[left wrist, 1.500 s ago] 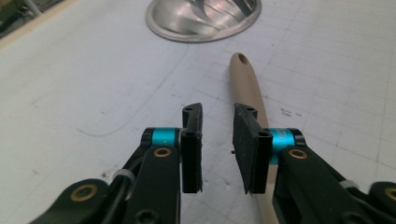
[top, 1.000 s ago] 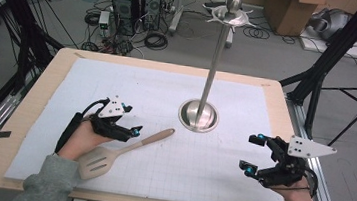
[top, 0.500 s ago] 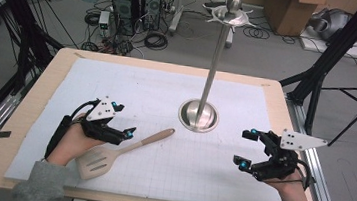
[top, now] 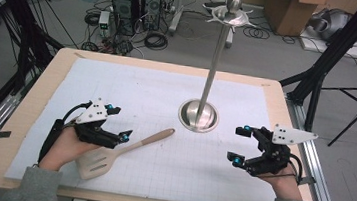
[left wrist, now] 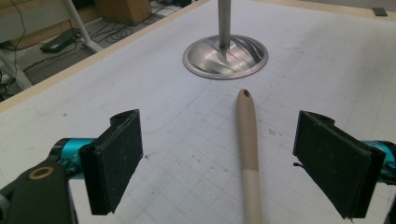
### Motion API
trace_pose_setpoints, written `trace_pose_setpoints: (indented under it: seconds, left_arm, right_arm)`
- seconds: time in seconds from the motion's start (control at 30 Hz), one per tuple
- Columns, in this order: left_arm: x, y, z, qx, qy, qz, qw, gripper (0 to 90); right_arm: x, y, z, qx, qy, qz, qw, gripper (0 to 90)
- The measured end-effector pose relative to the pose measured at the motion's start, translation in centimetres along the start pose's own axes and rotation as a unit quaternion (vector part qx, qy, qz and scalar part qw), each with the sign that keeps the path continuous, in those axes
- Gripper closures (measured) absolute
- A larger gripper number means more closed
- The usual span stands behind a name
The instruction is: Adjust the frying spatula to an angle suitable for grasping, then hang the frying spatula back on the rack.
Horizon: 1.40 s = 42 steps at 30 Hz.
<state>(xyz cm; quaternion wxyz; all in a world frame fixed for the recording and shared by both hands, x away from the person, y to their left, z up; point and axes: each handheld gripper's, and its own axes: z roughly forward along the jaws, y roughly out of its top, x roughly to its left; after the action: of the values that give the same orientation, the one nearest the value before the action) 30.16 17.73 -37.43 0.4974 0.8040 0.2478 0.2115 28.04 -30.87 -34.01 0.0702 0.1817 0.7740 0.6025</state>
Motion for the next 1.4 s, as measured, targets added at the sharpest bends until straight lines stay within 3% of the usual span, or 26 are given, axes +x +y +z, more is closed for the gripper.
trace_pose_setpoints:
  seconds: [0.33, 0.5, 1.4]
  left_arm:
    - [-0.3, -0.3, -0.2, 0.015, 0.005, 0.005, 0.9999, 16.3]
    - [-0.3, -0.2, -0.2, 0.012, -0.002, -0.005, 0.9999, 16.3]
    - [-1.8, -1.2, 0.6, 0.068, -0.002, 0.004, 0.9977, 15.5]
  right_arm:
    - [-0.1, 0.0, 0.2, -0.001, 0.002, 0.005, 1.0, 11.4]
    - [-0.2, 0.1, 0.3, -0.001, 0.005, 0.004, 1.0, 11.4]
    - [-0.1, 0.1, 0.4, -0.003, 0.011, 0.002, 0.9999, 11.4]
